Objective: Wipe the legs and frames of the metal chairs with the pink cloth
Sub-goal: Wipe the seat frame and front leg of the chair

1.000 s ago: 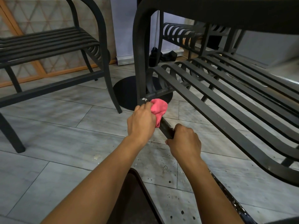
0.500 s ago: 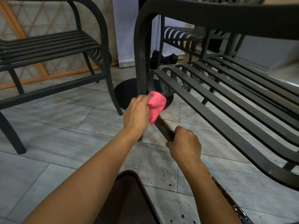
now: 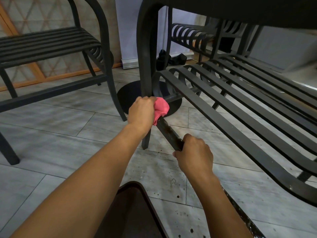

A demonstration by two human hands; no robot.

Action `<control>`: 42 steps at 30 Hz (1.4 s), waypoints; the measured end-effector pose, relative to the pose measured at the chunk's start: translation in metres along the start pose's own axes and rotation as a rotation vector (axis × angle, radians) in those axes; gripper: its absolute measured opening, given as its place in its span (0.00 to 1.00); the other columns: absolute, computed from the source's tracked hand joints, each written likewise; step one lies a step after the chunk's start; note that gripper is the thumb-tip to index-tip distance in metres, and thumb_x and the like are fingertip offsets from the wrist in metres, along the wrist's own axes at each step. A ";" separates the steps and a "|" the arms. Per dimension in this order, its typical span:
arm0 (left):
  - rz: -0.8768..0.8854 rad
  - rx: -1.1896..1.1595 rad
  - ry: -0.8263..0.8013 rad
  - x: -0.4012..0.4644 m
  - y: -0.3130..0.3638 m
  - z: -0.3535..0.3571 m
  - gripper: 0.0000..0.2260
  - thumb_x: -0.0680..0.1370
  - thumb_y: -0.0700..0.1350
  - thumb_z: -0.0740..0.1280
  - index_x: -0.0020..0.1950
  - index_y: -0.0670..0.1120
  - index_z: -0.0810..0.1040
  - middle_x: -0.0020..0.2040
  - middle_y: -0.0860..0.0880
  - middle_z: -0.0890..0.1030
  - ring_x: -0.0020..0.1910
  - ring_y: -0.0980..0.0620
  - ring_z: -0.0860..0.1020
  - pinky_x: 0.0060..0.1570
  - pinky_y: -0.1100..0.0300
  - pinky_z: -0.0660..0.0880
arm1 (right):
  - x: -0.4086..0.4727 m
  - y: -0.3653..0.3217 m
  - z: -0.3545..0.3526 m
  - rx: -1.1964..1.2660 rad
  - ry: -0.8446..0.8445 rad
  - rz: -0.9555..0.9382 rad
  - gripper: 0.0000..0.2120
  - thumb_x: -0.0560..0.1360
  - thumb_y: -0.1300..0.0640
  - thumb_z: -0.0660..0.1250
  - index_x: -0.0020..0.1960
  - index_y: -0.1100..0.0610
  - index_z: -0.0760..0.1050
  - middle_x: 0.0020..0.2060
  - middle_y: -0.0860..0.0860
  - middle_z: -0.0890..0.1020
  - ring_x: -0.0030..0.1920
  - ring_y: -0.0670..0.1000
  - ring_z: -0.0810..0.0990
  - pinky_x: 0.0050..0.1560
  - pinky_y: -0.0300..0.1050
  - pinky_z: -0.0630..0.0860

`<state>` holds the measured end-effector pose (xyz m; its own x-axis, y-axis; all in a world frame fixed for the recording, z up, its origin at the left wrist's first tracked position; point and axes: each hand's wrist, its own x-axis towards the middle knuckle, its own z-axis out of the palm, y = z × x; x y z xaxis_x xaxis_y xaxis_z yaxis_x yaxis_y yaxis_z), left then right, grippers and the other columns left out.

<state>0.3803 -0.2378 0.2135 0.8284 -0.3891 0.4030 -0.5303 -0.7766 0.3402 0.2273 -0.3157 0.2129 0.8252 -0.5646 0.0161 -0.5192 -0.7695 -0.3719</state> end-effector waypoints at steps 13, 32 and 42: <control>-0.036 0.043 -0.068 -0.006 0.009 -0.001 0.13 0.79 0.41 0.62 0.62 0.41 0.72 0.53 0.42 0.80 0.54 0.43 0.76 0.50 0.50 0.75 | -0.001 0.002 -0.001 0.008 0.003 -0.003 0.11 0.72 0.56 0.70 0.53 0.56 0.73 0.41 0.51 0.77 0.38 0.51 0.72 0.37 0.43 0.69; -0.045 -0.163 -0.051 -0.061 0.026 0.000 0.15 0.80 0.40 0.56 0.67 0.46 0.69 0.59 0.48 0.77 0.59 0.50 0.71 0.52 0.55 0.73 | -0.005 -0.005 -0.007 -0.044 -0.005 0.023 0.11 0.73 0.56 0.70 0.52 0.57 0.73 0.45 0.53 0.79 0.38 0.52 0.69 0.36 0.43 0.65; -0.027 -0.275 0.114 -0.023 0.009 -0.020 0.15 0.79 0.40 0.60 0.66 0.45 0.72 0.60 0.46 0.71 0.58 0.51 0.72 0.58 0.58 0.73 | -0.005 -0.004 -0.006 -0.039 0.010 0.009 0.10 0.73 0.57 0.70 0.52 0.57 0.74 0.45 0.53 0.80 0.38 0.51 0.70 0.37 0.43 0.67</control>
<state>0.3536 -0.2258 0.2242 0.8258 -0.2998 0.4777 -0.5499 -0.6163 0.5637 0.2241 -0.3116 0.2200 0.8186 -0.5739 0.0220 -0.5346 -0.7755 -0.3357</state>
